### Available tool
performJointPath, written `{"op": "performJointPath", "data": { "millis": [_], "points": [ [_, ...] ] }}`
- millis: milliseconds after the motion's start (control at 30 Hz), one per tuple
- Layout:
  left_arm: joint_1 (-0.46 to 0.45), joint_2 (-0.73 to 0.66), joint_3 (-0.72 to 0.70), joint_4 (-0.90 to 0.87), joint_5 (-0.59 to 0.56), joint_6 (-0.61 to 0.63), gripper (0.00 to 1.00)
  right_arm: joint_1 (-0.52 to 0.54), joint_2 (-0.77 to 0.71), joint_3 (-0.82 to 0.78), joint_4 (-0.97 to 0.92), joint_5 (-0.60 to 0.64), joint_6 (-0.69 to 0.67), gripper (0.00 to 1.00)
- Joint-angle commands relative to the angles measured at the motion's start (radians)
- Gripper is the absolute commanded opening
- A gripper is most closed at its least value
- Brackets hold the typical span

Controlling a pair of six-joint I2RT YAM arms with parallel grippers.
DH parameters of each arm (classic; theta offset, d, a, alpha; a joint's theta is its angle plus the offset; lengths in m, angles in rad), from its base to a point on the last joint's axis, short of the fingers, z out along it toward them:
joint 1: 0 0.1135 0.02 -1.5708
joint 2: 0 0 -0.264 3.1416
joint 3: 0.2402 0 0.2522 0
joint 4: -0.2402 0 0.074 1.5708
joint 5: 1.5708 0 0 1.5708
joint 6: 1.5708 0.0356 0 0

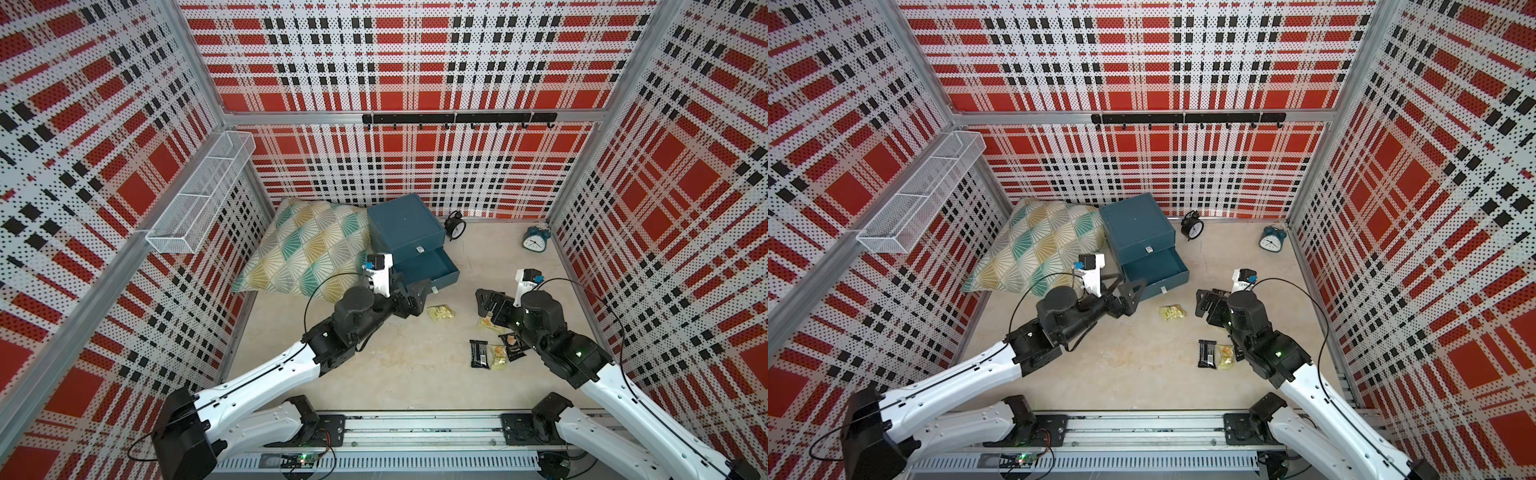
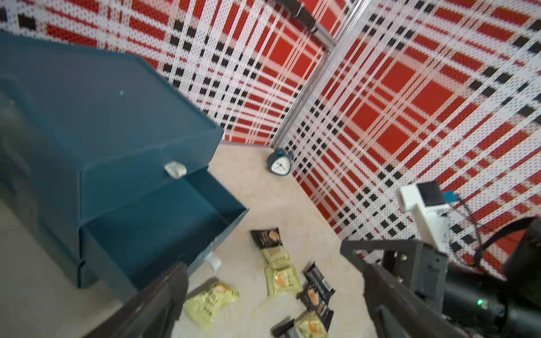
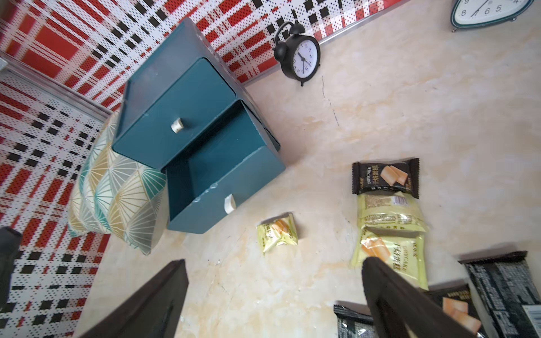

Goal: Place the cookies into the drawer by color
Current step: Pick up the cookie at the center of the board.

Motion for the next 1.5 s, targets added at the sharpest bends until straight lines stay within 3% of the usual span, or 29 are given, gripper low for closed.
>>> {"op": "performJointPath", "data": {
  "millis": [0, 233, 400, 500, 667, 933, 1233, 1333, 1467],
  "points": [
    [-0.017, -0.041, -0.095, 0.137, -0.116, 0.001, 0.99, 0.001, 0.013, -0.012, -0.034, 0.02, -0.034, 1.0],
    [0.001, -0.084, -0.281, 0.243, -0.148, 0.025, 0.99, 0.0, 0.085, -0.062, 0.041, -0.026, -0.043, 1.0],
    [0.117, -0.051, -0.263, 0.245, 0.019, -0.045, 0.99, -0.001, 0.169, -0.109, 0.144, -0.124, -0.065, 1.0],
    [0.147, -0.059, -0.283, 0.24, 0.028, -0.035, 0.99, -0.001, 0.249, -0.109, 0.19, -0.204, -0.106, 0.99],
    [0.175, -0.107, -0.379, 0.314, -0.036, -0.006, 0.99, 0.0, 0.346, -0.137, 0.272, -0.237, -0.107, 0.81],
    [0.187, -0.13, -0.403, 0.332, -0.02, -0.001, 0.99, -0.02, 0.525, -0.165, 0.458, -0.36, -0.026, 0.61],
    [0.151, -0.062, -0.389, 0.373, 0.009, 0.021, 0.99, -0.116, 0.712, -0.177, 0.647, -0.546, 0.029, 0.48],
    [0.137, -0.058, -0.386, 0.373, -0.004, 0.032, 0.99, -0.134, 0.764, -0.173, 0.693, -0.579, 0.038, 0.4],
    [0.132, -0.057, -0.385, 0.373, -0.01, 0.037, 0.99, -0.139, 0.811, -0.154, 0.708, -0.579, 0.035, 0.38]
  ]
}}
